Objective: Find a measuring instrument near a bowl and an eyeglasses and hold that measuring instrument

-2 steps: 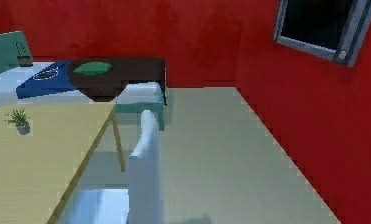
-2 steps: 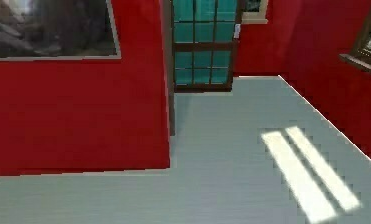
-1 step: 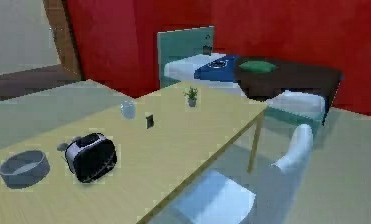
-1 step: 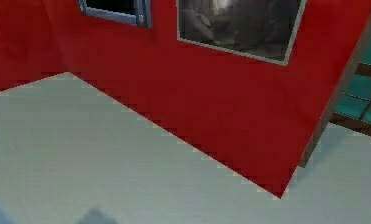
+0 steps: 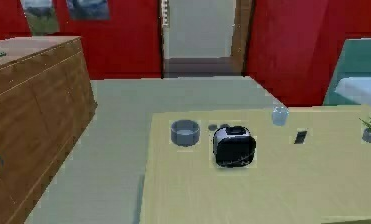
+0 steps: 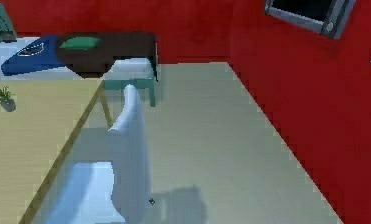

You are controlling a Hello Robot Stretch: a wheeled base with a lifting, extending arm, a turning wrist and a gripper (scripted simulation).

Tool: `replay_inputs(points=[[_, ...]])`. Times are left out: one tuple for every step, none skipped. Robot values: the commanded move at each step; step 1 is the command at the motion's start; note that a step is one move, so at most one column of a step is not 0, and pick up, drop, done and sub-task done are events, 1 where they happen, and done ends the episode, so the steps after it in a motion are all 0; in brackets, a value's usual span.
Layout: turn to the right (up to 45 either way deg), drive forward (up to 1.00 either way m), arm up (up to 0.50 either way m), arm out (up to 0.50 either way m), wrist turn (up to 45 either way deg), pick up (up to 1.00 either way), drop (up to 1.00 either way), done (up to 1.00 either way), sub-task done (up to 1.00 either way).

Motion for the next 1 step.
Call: replay_inputs(points=[[-45.0, 0.0, 0.0, 0.0, 0.0, 0.0, 0.0, 0.0, 0.0]])
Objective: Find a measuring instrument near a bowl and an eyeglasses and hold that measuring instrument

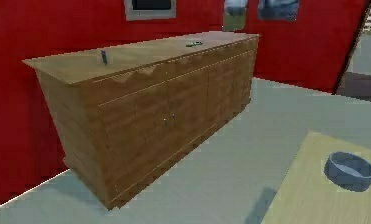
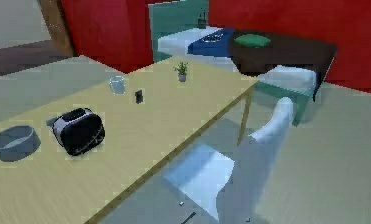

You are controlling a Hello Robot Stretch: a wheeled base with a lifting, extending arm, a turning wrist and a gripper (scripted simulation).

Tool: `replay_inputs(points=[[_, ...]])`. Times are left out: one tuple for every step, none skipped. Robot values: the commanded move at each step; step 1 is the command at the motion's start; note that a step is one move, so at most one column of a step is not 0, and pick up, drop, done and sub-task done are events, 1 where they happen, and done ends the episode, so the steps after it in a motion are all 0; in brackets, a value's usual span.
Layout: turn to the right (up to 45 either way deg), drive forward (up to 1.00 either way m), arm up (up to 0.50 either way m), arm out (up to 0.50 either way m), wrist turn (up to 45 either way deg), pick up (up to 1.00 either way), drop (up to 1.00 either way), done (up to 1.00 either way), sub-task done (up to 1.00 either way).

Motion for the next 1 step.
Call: replay_inputs(points=[[-27.0, 0.0, 0.0, 0.0, 0.0, 0.0, 0.0, 0.0, 0.0]])
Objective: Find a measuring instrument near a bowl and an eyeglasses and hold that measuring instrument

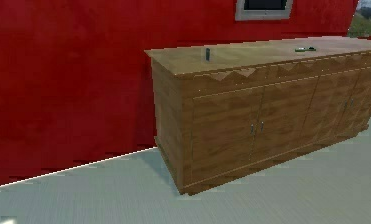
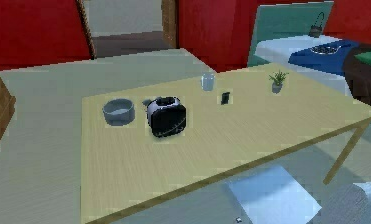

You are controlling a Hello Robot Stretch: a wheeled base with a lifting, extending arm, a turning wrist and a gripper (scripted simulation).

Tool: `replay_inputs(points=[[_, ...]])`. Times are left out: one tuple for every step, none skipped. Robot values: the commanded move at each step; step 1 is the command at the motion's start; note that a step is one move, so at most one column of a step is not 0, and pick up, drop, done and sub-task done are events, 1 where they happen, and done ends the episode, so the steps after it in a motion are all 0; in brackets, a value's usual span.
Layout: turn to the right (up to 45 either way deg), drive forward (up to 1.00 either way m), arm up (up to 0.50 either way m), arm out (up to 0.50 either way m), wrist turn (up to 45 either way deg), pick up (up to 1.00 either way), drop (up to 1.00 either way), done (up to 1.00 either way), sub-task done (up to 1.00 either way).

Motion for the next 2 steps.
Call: replay_inputs(points=[[0.0, 0.0, 0.5, 0.0, 0.0, 0.0, 0.0, 0.0, 0.0], [0.0, 0.0, 0.38, 0.0, 0.0, 0.0, 0.0, 0.0, 0.0]])
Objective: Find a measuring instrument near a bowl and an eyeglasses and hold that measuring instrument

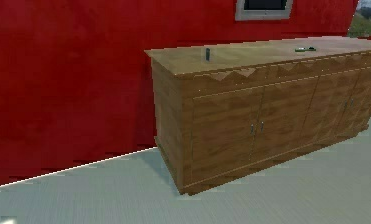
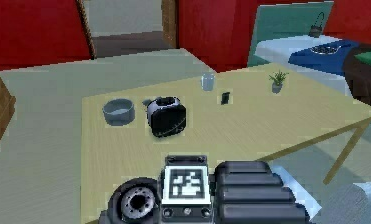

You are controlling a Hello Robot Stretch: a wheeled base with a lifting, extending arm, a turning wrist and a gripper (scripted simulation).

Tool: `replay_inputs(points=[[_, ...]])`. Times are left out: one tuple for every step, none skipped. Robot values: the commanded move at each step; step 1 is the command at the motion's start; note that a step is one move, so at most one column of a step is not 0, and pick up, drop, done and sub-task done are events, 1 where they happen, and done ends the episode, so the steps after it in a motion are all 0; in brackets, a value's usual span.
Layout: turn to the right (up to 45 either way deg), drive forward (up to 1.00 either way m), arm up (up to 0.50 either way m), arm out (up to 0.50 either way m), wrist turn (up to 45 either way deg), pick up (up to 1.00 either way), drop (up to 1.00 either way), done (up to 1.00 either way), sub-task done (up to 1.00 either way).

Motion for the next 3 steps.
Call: replay_inputs(points=[[0.0, 0.0, 0.0, 0.5, 0.0, 0.0, 0.0, 0.0, 0.0], [0.0, 0.0, 0.0, 0.0, 45.0, 0.0, 0.0, 0.0, 0.0], [0.0, 0.0, 0.0, 0.0, 45.0, 0.0, 0.0, 0.0, 0.0]])
